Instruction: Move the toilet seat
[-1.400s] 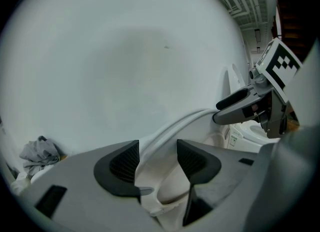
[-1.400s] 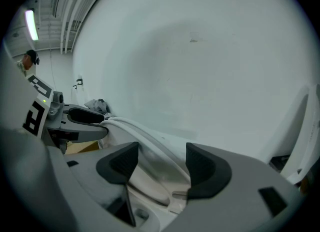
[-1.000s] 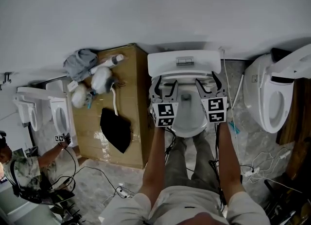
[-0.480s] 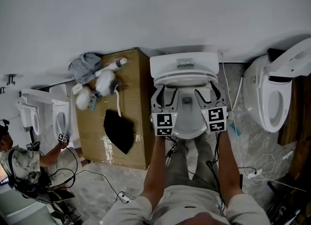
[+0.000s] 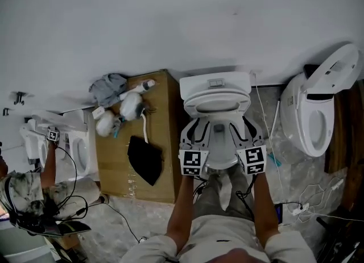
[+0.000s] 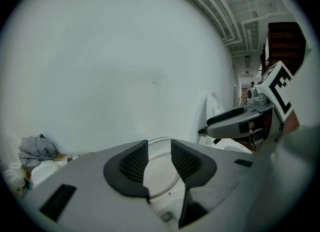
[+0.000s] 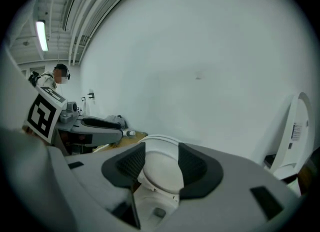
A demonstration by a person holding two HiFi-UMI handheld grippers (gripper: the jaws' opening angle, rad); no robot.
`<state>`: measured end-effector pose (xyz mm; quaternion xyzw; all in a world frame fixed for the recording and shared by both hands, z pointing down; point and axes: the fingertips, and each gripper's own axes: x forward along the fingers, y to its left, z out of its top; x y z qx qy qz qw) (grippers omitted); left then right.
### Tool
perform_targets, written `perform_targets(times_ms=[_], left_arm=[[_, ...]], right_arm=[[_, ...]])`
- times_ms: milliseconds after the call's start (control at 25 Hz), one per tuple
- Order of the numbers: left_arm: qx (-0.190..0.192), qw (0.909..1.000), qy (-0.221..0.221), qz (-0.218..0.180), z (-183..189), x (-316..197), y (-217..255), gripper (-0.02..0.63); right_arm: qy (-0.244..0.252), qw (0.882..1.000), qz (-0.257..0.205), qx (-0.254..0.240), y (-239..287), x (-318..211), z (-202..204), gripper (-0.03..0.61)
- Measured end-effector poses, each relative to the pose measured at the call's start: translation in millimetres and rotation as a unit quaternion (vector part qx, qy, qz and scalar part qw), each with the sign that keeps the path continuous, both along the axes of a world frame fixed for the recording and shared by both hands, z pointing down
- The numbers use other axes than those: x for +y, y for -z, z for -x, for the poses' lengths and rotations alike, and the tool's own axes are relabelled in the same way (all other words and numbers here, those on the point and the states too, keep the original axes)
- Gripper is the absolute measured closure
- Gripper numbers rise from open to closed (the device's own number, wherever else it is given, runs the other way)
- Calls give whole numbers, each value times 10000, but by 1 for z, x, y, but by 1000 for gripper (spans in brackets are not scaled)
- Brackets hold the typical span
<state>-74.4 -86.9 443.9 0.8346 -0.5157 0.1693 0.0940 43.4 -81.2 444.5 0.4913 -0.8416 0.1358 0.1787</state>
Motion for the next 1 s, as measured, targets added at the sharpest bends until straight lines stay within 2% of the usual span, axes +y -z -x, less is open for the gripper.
perform_targets(times_ms=[560,1000], left_arm=[[196,9991,-369,-13,13,78,42,472],[171,9984,-525,-123,26,131,71,480]], right_arm=[[-242,9996,21,117,43,85,6,354],[-381,9991,-121,129,73,145,14,356]])
